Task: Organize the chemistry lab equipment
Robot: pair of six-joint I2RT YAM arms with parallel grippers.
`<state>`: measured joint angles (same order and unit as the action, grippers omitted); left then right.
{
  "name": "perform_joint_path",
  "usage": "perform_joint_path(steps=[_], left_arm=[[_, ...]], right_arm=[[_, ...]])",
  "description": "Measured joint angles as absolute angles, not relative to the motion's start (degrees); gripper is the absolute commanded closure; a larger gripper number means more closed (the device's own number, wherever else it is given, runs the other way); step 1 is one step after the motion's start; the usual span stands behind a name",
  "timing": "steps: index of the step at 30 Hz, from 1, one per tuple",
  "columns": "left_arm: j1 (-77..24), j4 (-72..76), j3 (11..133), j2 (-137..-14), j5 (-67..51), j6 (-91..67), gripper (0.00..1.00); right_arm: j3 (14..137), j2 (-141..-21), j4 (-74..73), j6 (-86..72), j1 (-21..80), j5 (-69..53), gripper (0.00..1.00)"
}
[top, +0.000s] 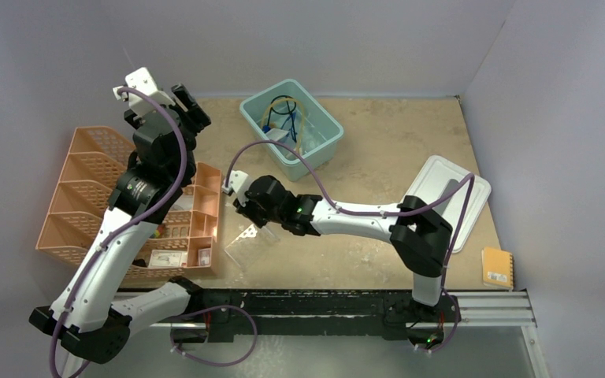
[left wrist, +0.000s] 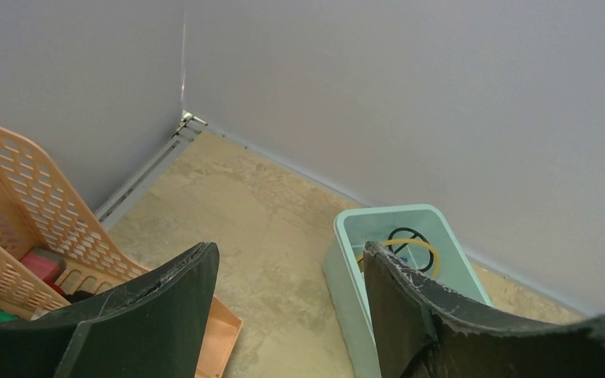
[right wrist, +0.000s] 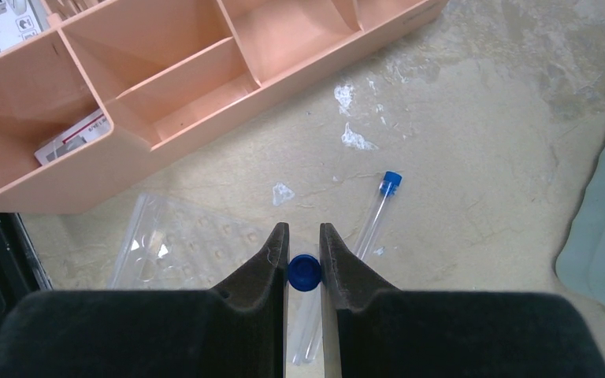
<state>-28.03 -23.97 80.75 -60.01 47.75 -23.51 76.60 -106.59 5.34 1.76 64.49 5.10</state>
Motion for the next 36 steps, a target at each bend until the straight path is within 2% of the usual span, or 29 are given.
perform_joint_path(steps=[17,36], left_arm=[[-28.03,-24.99,78.85,-60.29,46.68,-25.98,0.34],[-28.03,-27.24,78.85,-60.23,46.65,-27.70,0.34]], right_arm=[[74.32,-106.61,6.04,1.74,64.49,4.51,0.95],[69.54,-108.31,15.03,1.74,64.49,3.86,0.95]])
